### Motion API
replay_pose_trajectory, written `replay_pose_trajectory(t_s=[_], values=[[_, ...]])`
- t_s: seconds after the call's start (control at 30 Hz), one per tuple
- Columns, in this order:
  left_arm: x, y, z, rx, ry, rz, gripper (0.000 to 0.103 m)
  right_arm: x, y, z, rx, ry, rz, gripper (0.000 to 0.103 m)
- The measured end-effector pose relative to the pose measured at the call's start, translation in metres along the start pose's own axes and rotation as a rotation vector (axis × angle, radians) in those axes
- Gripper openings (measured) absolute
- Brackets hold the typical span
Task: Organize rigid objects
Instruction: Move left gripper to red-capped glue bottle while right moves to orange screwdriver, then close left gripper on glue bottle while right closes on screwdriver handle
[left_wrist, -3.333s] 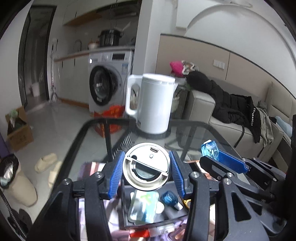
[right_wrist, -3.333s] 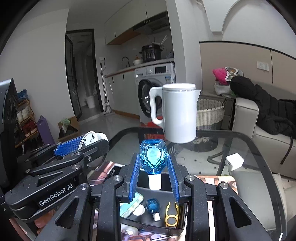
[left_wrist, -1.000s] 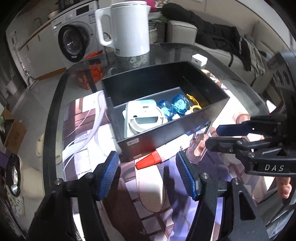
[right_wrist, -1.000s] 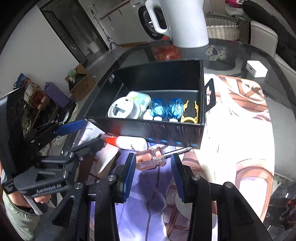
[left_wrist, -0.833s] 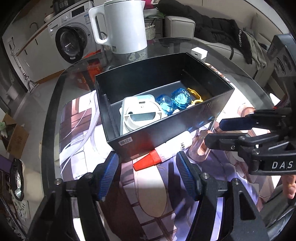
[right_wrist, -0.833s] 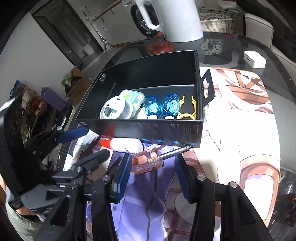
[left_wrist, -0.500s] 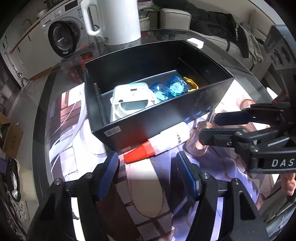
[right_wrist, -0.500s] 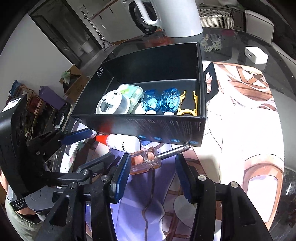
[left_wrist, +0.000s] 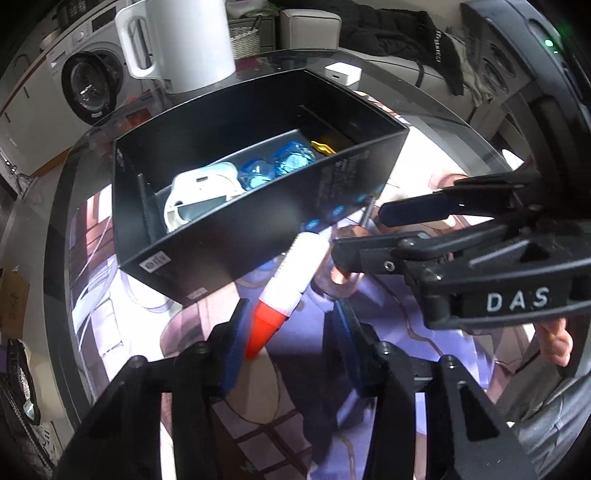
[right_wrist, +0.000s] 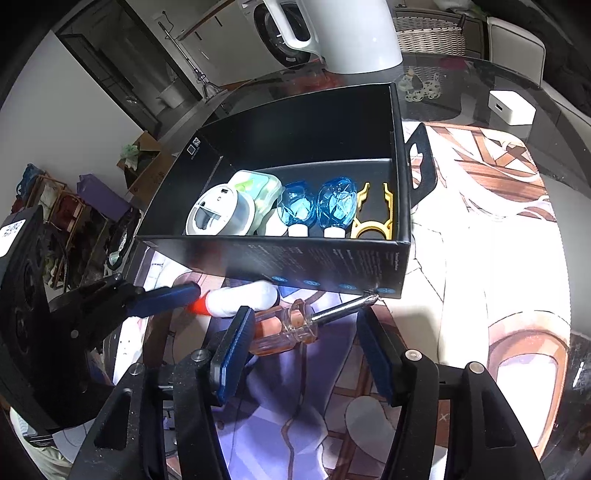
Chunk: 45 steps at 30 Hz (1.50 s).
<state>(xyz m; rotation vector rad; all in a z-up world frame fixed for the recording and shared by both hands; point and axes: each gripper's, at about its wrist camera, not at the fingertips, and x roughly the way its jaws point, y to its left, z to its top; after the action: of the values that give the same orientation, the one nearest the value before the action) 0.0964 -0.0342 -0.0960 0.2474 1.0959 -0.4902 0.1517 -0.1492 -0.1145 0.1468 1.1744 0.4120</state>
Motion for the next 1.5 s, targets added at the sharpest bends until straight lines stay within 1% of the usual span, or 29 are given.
replay_pose_trajectory(t_s=[0.03,0.13,0.2,0.27,0.3,0.33,0.43,0.47,0.57,0.73,0.83,0.93,1.07,1.17,1.2,1.23,1.27,1.37,1.5], values=[[-0.001,0.0,0.0,0.0,-0.004,0.003,0.043,0.0,-0.001,-0.001,0.003,0.006,-0.003,0.059],[-0.001,-0.002,0.004,0.019,-0.029,0.053,0.043,-0.001,-0.007,0.001,0.017,0.013,0.002,0.059],[0.001,-0.002,0.007,0.015,-0.031,0.053,0.044,-0.002,-0.009,0.001,0.024,0.011,-0.001,0.059],[0.007,-0.004,0.01,0.02,-0.017,0.056,0.043,-0.002,-0.011,0.001,0.035,0.011,0.002,0.059],[0.01,-0.005,0.011,0.025,-0.006,0.061,0.041,-0.003,-0.012,0.001,0.041,0.012,0.006,0.059],[0.013,-0.006,0.011,0.026,0.003,0.06,0.026,-0.002,-0.012,0.001,0.048,0.012,0.013,0.059],[0.015,-0.008,0.009,0.024,0.025,0.055,0.022,-0.003,-0.013,0.001,0.052,0.011,0.014,0.059],[0.014,-0.007,0.008,0.011,0.032,0.045,0.021,-0.002,-0.012,0.002,0.049,0.011,0.014,0.059],[0.011,-0.004,0.002,-0.02,0.041,0.045,0.021,0.0,-0.01,0.003,0.046,0.004,0.013,0.059],[0.003,0.006,-0.015,-0.097,0.061,0.034,0.021,0.003,0.0,0.002,0.001,0.002,0.0,0.059],[0.0,0.007,-0.024,-0.095,0.062,0.044,0.021,0.005,0.006,0.001,-0.016,0.01,-0.002,0.059],[-0.001,0.007,-0.028,-0.093,0.063,0.048,0.021,0.008,0.007,-0.002,0.0,0.028,0.013,0.058],[0.002,0.007,-0.025,-0.092,0.067,0.055,0.021,0.012,0.003,0.003,0.074,-0.003,0.03,0.058],[0.003,0.005,-0.022,-0.1,0.064,0.063,0.021,0.015,0.008,0.005,0.092,-0.018,0.003,0.058],[0.004,0.004,-0.021,-0.097,0.065,0.063,0.021,0.015,0.009,0.005,0.095,-0.02,-0.007,0.057],[0.003,0.004,-0.021,-0.098,0.064,0.064,0.021,0.015,0.01,0.004,0.095,-0.021,-0.009,0.054],[0.003,0.004,-0.021,-0.099,0.064,0.063,0.021,0.015,0.011,0.001,0.095,-0.012,-0.009,0.047],[0.003,0.004,-0.021,-0.1,0.061,0.065,0.021,0.013,0.011,-0.003,0.077,-0.001,-0.003,0.047],[-0.001,0.006,-0.021,-0.103,0.051,0.061,0.021,0.005,0.005,-0.012,0.096,0.036,0.027,0.047]])
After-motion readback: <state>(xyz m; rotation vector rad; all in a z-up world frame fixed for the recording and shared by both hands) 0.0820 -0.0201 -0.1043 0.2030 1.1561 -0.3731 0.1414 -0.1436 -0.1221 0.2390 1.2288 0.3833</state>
